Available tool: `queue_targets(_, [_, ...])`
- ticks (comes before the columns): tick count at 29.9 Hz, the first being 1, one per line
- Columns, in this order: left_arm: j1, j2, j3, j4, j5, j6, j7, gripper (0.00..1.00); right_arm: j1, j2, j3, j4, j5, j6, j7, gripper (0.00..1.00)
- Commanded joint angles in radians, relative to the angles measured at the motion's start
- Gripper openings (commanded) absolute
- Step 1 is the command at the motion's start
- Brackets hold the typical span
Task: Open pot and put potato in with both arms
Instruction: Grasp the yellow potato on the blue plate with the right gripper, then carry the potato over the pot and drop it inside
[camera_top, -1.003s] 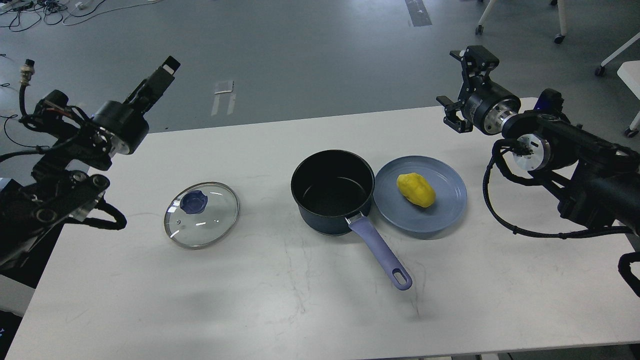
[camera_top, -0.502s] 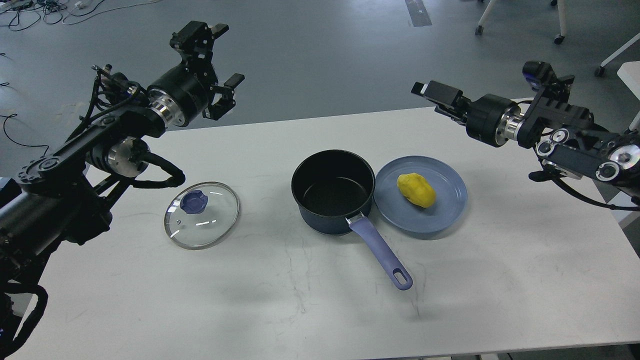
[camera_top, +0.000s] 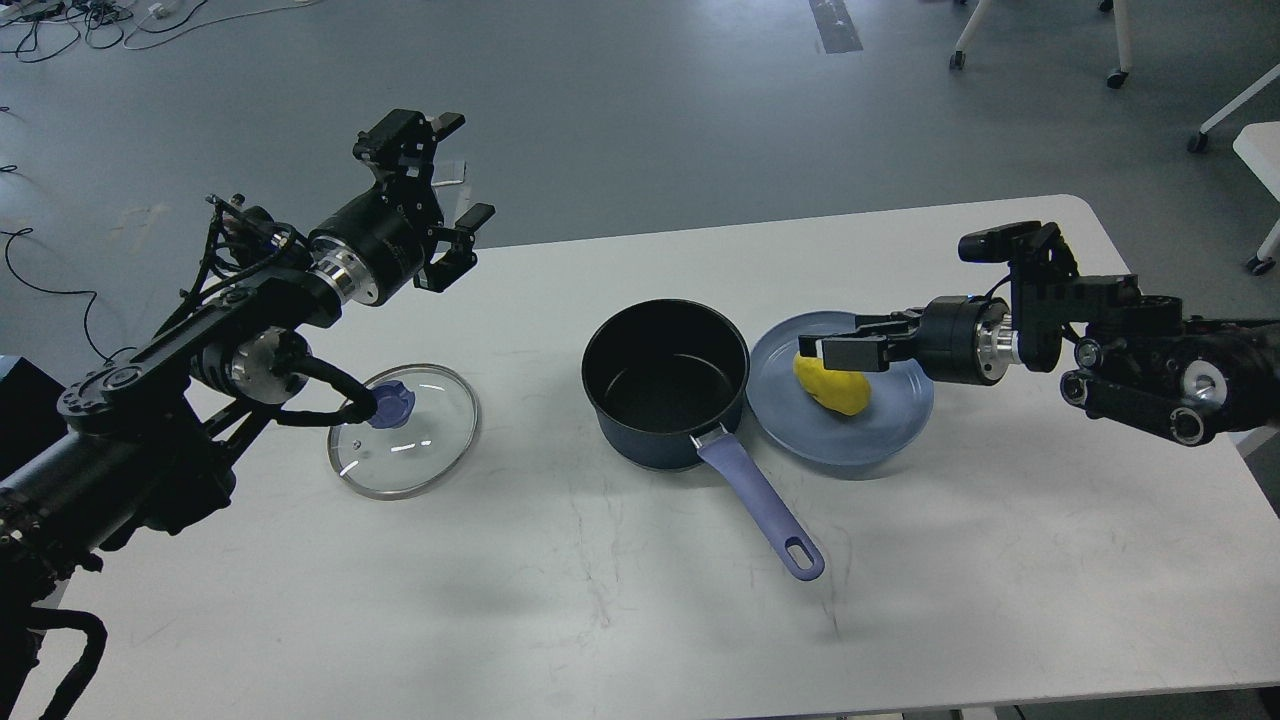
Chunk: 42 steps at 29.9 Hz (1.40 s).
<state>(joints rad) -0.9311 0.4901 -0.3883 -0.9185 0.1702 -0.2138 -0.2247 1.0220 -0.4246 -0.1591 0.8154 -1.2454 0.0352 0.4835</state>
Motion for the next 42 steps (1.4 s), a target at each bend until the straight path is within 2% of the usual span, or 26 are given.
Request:
queue_targets(1, [0.006,0.002,0.002,-0.002,0.0,0.001,-0.018,0.99,0.001,0.036,-0.04,-0.051,0.0,-0.035,0.0,1.0])
queue_targets(7, [0.008,0.021,0.0,-0.002,0.003,0.001,-0.018,0.99,-0.002,0.063,-0.051,-0.076,0.0,-0.044,0.0,1.0])
queue_targets(17, [0.008,0.022,0.005,-0.002,0.008,0.01,-0.016,0.99,-0.002,0.075,-0.138,-0.105,0.0,-0.067,0.0,0.91])
queue_targets(19, [0.008,0.022,0.006,-0.002,0.011,0.016,-0.016,0.99,-0.007,0.073,-0.143,-0.105,0.0,-0.078,0.005,0.86])
queue_targets(20, [0.008,0.024,0.006,-0.002,0.011,0.016,-0.016,0.99,-0.007,0.073,-0.145,-0.107,0.0,-0.081,0.005,0.71])
queue_targets(21, [0.008,0.022,0.008,-0.002,0.012,0.016,-0.016,0.99,-0.007,0.073,-0.145,-0.107,0.0,-0.084,0.005,0.49])
queue_targets(22, [0.008,0.022,0.008,-0.002,0.012,0.016,-0.016,0.99,-0.007,0.072,-0.145,-0.107,0.0,-0.084,0.005,0.41])
queue_targets(24, [0.008,0.021,0.009,-0.002,0.012,0.017,-0.016,0.99,-0.005,0.07,-0.146,-0.108,0.0,-0.084,0.005,0.35])
queue_targets(30, [0.008,0.022,0.012,-0.002,0.012,0.017,-0.016,0.99,0.004,0.072,-0.188,-0.122,0.0,-0.107,0.005,0.27])
queue_targets(32, [0.008,0.024,0.012,0.0,0.012,0.017,-0.016,0.99,0.006,0.069,-0.189,-0.122,0.0,-0.107,0.005,0.19])
queue_targets(35, [0.008,0.024,0.012,0.0,0.014,0.017,-0.016,0.99,0.01,0.067,-0.186,-0.119,0.003,-0.107,0.005,0.13])
queue_targets(42, [0.008,0.024,0.012,0.0,0.041,0.017,-0.016,0.99,0.101,0.028,-0.168,-0.076,0.015,-0.109,0.005,0.11])
